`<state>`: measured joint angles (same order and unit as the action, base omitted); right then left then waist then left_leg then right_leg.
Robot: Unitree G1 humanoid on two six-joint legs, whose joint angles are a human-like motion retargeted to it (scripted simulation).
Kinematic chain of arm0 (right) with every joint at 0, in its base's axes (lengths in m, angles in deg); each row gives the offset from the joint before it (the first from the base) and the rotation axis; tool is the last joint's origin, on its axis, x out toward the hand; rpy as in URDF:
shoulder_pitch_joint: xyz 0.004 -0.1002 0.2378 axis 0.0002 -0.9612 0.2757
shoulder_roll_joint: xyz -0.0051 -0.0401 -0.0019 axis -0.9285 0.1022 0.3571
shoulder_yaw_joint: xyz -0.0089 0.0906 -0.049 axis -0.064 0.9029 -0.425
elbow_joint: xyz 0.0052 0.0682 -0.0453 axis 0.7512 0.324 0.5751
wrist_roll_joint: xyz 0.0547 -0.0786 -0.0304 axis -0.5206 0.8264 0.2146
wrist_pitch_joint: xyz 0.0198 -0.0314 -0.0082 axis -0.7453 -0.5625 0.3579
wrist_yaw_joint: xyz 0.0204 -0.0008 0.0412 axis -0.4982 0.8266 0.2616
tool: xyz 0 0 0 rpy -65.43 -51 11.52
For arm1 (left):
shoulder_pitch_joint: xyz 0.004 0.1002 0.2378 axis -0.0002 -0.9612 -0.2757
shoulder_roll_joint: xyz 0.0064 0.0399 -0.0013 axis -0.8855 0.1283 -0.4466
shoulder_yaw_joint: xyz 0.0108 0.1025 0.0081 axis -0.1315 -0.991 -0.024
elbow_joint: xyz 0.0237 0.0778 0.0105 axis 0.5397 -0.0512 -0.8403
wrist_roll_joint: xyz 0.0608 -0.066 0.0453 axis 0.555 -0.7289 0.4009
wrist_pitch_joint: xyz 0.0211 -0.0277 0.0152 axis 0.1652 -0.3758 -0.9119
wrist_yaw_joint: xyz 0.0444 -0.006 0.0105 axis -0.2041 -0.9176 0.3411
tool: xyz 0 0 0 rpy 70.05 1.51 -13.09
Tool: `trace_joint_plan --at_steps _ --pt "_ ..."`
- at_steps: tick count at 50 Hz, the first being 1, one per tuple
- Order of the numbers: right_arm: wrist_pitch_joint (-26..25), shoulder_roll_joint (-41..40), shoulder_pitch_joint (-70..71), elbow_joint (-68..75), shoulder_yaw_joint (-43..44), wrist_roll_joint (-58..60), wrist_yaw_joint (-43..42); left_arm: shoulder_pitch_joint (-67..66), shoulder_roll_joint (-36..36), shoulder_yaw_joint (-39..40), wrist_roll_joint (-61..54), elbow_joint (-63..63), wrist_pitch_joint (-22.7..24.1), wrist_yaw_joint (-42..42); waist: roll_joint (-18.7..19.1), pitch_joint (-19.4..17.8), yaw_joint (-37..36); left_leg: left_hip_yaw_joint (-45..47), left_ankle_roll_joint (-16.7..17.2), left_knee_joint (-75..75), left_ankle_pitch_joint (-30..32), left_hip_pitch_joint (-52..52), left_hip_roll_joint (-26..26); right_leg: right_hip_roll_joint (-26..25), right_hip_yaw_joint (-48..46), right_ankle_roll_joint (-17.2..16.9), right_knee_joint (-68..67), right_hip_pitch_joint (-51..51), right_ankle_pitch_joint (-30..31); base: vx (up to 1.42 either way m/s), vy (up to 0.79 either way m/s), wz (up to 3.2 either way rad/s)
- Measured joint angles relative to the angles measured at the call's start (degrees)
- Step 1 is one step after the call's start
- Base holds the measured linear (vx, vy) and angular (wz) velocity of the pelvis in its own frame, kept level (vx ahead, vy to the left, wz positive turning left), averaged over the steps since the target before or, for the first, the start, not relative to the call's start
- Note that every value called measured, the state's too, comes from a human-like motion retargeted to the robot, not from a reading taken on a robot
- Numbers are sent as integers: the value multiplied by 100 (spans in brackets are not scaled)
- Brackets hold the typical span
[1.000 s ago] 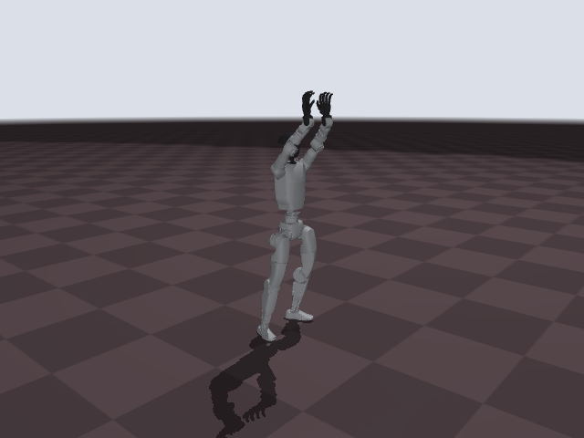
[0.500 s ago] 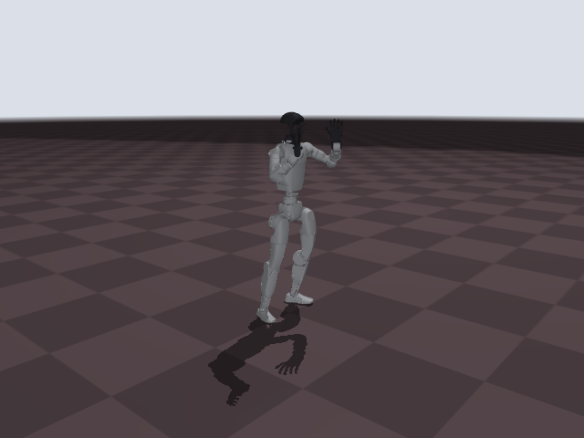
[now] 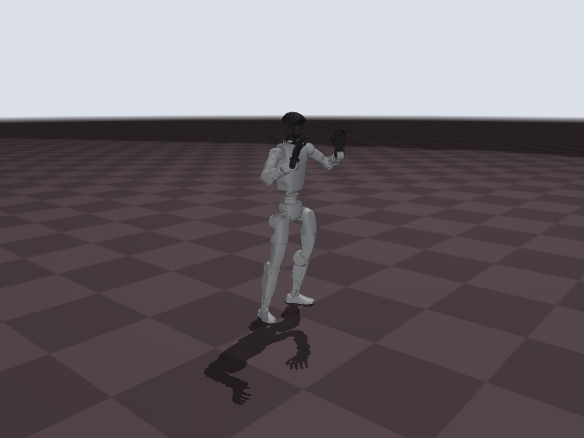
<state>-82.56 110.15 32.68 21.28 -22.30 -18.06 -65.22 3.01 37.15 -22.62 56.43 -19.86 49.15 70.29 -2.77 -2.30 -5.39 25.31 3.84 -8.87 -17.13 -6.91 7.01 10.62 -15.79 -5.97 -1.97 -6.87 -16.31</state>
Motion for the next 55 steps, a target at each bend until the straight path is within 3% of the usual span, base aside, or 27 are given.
trace_joint_plan --at_steps 21,35,41,43,45,47,51,53,55 --pt "209 101 -457 -558 101 -258 62 -51 156 101 61 317 5 179 -43 -81 26 6 21 -37 18 63 -13 23 16 -27 0 54 35 0 0 0" --pt "262 273 -363 -844 231 -100 -12 -356 95 699 91 550 127 237 -26 -41 189 35 31 -10 12 67 -1 3 37 -36 9 83 29 0 0 0" --pt "428 1130 758 -670 -40 -446 522 256 -238 658 -226 385 270 -113 56 123 294 72 79 -15 -24 48 29 -26 66 -16 8 83 14 0 0 0" --pt "395 1692 1796 -459 -610 -761 689 929 -491 395 -563 208 296 -167 123 216 357 81 107 -21 -30 48 47 -41 69 -3 9 82 22 0 0 0" --pt "279 2195 3364 -49 -1742 -1194 761 2158 -742 -278 -868 -245 224 4 176 332 408 83 138 -31 -26 54 63 -54 60 5 20 76 41 0 0 0" --pt "95 2277 5844 1006 -3730 -1622 743 4240 -760 -1603 -961 -1546 7 436 191 448 455 79 174 -47 -13 62 75 -61 38 -9 35 60 63 0 0 0" --pt "-421 959 10165 4813 -7313 -1906 480 7933 428 -3920 -1119 -5969 -638 764 244 678 473 78 221 -62 20 99 93 -69 -18 -66 60 59 96 0 0 0" --pt "-702 -27 11224 7194 -8255 -1828 429 9031 1350 -4563 -1418 -8410 -740 187 261 733 450 72 227 -71 33 135 103 -74 -53 -101 70 73 110 0 0 0" --pt "-833 -859 11694 9275 -8523 -1828 563 9743 2192 -5103 -1875 -10317 -560 -685 206 760 478 42 246 -84 52 193 106 -73 -109 -159 86 94 129 0 0 11"
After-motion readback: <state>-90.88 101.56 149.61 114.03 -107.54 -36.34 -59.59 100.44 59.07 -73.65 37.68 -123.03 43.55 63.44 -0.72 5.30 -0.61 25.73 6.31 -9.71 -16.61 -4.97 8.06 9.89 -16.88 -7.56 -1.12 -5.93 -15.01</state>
